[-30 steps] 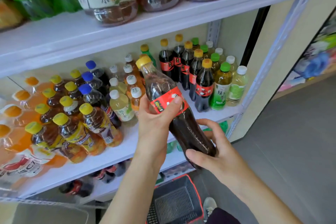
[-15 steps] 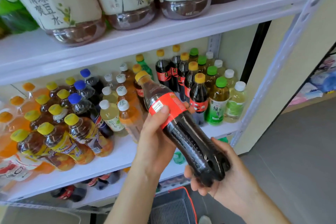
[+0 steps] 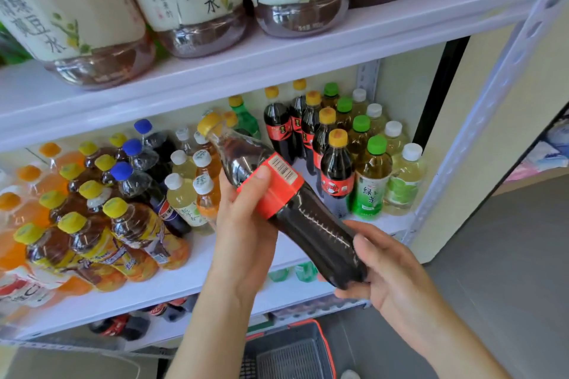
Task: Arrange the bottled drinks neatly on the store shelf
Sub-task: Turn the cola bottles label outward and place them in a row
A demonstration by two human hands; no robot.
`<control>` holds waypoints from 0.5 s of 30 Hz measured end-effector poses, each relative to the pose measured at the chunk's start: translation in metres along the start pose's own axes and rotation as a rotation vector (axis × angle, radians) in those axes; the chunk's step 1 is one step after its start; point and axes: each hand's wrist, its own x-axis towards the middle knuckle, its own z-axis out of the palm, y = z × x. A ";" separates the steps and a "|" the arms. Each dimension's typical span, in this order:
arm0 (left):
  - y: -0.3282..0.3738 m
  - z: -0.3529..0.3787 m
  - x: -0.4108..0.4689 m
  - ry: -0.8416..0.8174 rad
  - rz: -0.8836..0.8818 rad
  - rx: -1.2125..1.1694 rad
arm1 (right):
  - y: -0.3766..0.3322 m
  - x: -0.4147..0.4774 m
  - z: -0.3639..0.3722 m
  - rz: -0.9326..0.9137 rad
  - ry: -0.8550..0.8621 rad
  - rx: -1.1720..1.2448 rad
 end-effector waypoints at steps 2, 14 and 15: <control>0.007 -0.004 0.003 -0.059 -0.051 -0.039 | 0.001 0.000 0.004 0.162 -0.016 0.148; 0.003 0.000 0.006 -0.056 0.042 0.013 | 0.007 0.000 0.003 0.273 -0.019 0.230; 0.003 0.002 0.007 -0.036 0.069 0.042 | 0.009 0.001 0.003 0.192 0.022 0.185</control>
